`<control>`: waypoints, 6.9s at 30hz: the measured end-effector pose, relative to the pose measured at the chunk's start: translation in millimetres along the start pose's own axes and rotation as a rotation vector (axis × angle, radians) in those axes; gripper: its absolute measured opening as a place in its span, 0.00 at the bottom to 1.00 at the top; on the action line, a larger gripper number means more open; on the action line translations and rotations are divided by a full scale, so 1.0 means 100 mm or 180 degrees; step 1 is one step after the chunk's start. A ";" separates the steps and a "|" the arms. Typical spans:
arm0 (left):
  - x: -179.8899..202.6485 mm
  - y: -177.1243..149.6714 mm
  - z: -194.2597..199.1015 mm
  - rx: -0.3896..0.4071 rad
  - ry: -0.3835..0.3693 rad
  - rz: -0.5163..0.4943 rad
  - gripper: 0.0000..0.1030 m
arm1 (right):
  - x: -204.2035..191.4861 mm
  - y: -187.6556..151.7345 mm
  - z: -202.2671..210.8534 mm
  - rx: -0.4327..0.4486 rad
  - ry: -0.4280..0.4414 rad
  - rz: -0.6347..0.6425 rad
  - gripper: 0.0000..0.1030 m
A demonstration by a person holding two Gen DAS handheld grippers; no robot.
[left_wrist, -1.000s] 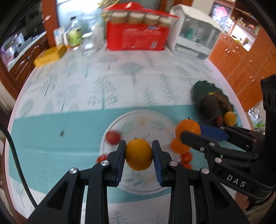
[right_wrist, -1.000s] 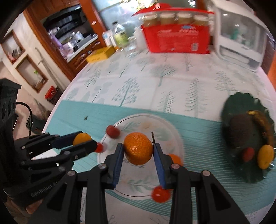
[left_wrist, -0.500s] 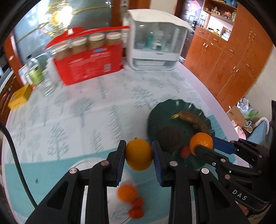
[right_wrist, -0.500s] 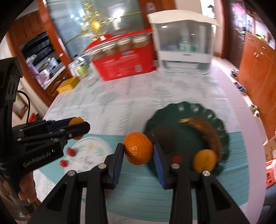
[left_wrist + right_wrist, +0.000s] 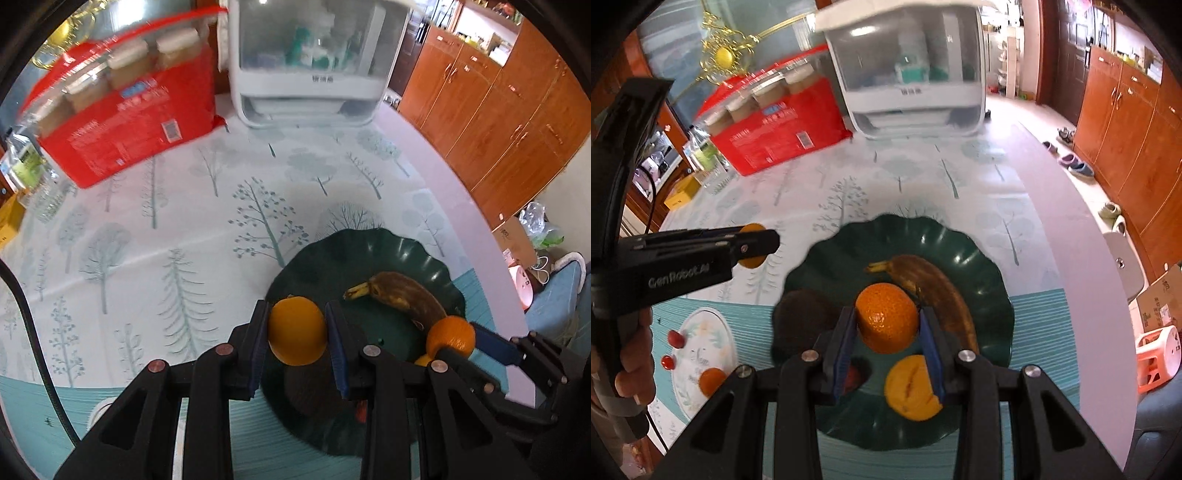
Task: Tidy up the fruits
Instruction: 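Carry both oranges onto the green plate and open both grippers, then move both grippers back over the white plate, then grasp a cherry tomato with the left gripper while the right gripper grasps a red lychee, then carry tomato and lychee onto the green plate and open both grippers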
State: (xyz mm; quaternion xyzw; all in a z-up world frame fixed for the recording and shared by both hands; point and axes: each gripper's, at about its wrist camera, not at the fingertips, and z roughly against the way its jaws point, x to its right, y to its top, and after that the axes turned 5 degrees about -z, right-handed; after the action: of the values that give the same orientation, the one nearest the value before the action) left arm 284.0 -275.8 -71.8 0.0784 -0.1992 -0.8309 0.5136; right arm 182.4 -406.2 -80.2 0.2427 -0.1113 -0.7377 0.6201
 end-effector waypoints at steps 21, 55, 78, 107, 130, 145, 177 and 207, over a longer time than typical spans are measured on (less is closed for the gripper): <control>0.24 0.03 -0.79 -0.0522 0.0193 -0.0020 0.50 | 0.07 -0.03 -0.42 -0.0267 0.0252 0.0084 0.36; 0.09 -0.42 0.36 0.0109 0.0411 0.0224 0.79 | -0.04 -0.13 0.12 0.0001 0.0080 0.0116 0.40; -0.80 -1.26 1.75 0.0683 0.0700 0.0583 0.83 | -0.96 -0.32 0.74 0.0251 0.0257 0.0374 0.40; -2.37 -2.57 1.42 0.0155 0.0805 0.0902 0.84 | -2.75 -0.69 0.14 -0.0096 0.0517 0.0779 0.40; -2.43 -2.79 0.48 -0.0255 0.0258 0.0880 0.38 | -3.03 -0.89 -0.72 -0.0581 0.0643 0.0680 0.40; -2.60 -2.93 0.59 -0.0175 0.0220 0.1030 0.25 | -3.38 -0.98 -1.09 -0.0865 0.0773 0.0938 0.40; -2.24 -2.48 1.22 0.0161 0.0322 0.0834 0.25 | -2.86 -1.04 -0.19 -0.0501 0.0805 0.0876 0.31; 0.09 -0.24 0.80 0.0387 0.0086 -0.0414 0.25 | -0.21 -0.28 0.45 0.0199 -0.0003 -0.0214 0.31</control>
State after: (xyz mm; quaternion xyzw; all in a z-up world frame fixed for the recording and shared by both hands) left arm 233.4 -254.6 -8.1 0.1334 -0.2368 -0.8477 0.4555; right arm 138.4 -385.8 -49.6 0.2652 -0.1263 -0.7544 0.5871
